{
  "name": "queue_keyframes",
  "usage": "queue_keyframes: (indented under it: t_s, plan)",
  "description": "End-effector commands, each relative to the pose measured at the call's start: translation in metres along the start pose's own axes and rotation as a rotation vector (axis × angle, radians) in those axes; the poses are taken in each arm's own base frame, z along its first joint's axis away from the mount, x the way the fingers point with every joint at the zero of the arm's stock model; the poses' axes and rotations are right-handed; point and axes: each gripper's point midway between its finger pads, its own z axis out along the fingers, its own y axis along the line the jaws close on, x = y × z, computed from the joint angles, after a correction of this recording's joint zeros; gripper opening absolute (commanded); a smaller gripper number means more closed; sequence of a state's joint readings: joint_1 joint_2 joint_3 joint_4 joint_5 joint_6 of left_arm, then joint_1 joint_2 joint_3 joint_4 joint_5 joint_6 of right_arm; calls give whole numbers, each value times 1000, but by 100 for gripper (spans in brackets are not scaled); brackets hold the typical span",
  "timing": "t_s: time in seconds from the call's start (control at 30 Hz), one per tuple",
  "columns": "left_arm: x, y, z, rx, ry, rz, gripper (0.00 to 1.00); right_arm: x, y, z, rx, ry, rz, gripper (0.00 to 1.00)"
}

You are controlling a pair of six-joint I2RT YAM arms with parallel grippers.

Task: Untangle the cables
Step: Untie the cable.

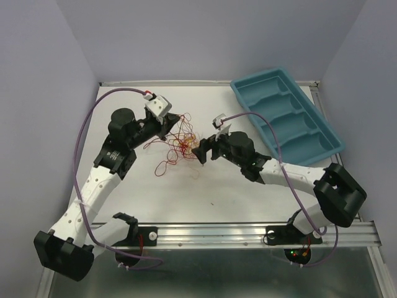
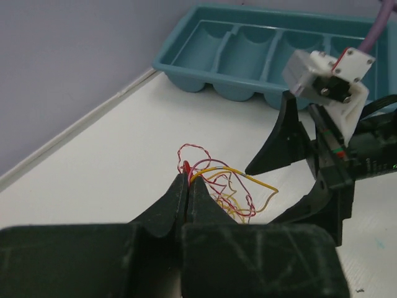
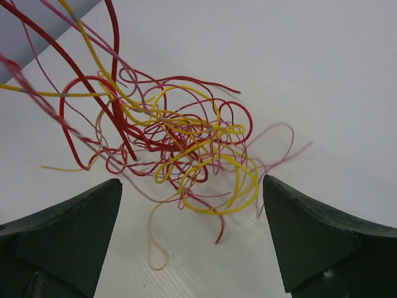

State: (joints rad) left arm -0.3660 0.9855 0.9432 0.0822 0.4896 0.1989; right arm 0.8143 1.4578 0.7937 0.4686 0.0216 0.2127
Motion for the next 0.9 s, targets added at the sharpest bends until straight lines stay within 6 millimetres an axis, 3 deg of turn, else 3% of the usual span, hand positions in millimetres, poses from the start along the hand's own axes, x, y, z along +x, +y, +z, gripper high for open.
queue_keyframes:
  t_s: [0.0, 0.2, 0.23, 0.3, 0.33, 0.37, 0.43, 0.5, 0.6, 0.63, 0.67, 0.7, 0.73, 0.77, 0.8, 0.87]
  plan:
    - [-65, -15, -8, 68, -121, 69, 0, -18, 28, 6, -109, -74, -43, 100]
    - [-110, -33, -13, 158, -166, 49, 0, 1, 35, 29, -125, -24, -65, 97]
    - [-128, -35, -17, 157, -198, 58, 0, 3, 38, 31, -137, -18, -66, 85]
    - [-144, -25, -17, 103, -214, 45, 0, 6, 34, 37, -90, -10, -35, 62]
    - [-153, -21, -20, 80, -226, 49, 0, 7, 10, 39, 47, -19, -15, 31]
    - [-174, -18, -27, 58, -264, 63, 0, 5, -1, 38, 110, -30, 0, 19]
    - [-185, -17, -31, 45, -268, 63, 0, 3, -30, 29, 279, -69, 41, 0]
    - [-208, -12, -43, 3, -312, 66, 0, 2, -49, 23, 381, -88, 85, 0]
    - [-249, 22, -70, -223, -396, 51, 0, 17, -87, 18, 557, -50, 160, 1]
    - [-258, 50, -82, -386, -417, 27, 0, 22, -97, 19, 592, -42, 235, 1]
    - [-280, 80, -108, -588, -480, 22, 0, 40, -120, 21, 651, 16, 296, 1]
    - [-291, 79, -117, -597, -502, 43, 0, 48, -130, 21, 668, 52, 299, 1]
    - [-300, 110, -145, -819, -558, -1, 0, 57, -138, 21, 699, 64, 364, 1]
    - [-307, 123, -166, -940, -584, 20, 0, 68, -149, 17, 741, 95, 375, 1]
    - [-313, 140, -197, -1121, -654, -27, 0, 70, -160, 11, 800, 92, 387, 1]
    - [-311, 147, -213, -1214, -670, -7, 0, 64, -163, 6, 825, 74, 385, 3]
